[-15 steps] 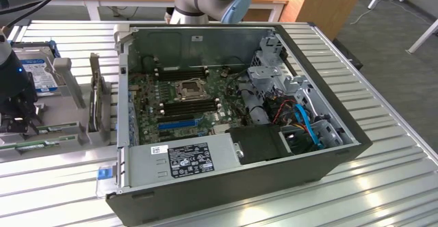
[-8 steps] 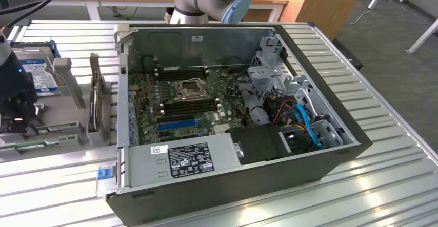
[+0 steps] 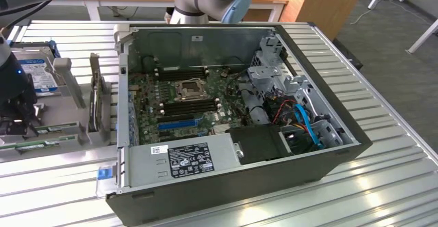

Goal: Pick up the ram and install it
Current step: 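Pick up the ram and move it above insertion slot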

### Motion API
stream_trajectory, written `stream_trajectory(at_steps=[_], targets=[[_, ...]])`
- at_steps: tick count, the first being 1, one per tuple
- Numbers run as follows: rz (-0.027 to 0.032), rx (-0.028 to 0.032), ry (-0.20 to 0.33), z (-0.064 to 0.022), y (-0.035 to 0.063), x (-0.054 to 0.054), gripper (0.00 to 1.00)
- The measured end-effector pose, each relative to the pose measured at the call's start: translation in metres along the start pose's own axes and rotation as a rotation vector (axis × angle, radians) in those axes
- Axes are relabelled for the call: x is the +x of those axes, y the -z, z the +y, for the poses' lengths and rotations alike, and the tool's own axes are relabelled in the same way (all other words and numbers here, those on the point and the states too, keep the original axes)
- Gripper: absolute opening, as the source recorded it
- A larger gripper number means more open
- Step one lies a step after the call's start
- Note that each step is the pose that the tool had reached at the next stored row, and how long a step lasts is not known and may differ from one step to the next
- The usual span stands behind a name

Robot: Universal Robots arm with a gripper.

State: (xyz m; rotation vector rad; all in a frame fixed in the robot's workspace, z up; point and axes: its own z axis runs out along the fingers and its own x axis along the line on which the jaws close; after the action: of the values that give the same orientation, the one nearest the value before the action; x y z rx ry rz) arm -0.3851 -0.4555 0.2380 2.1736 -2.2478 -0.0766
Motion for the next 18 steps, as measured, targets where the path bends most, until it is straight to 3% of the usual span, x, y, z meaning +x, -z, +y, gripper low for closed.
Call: stream_trajectory(at_steps=[18], targets=[[0.0000, -0.0001, 0.000, -0.0002, -0.0045, 0.0005, 0.29]])
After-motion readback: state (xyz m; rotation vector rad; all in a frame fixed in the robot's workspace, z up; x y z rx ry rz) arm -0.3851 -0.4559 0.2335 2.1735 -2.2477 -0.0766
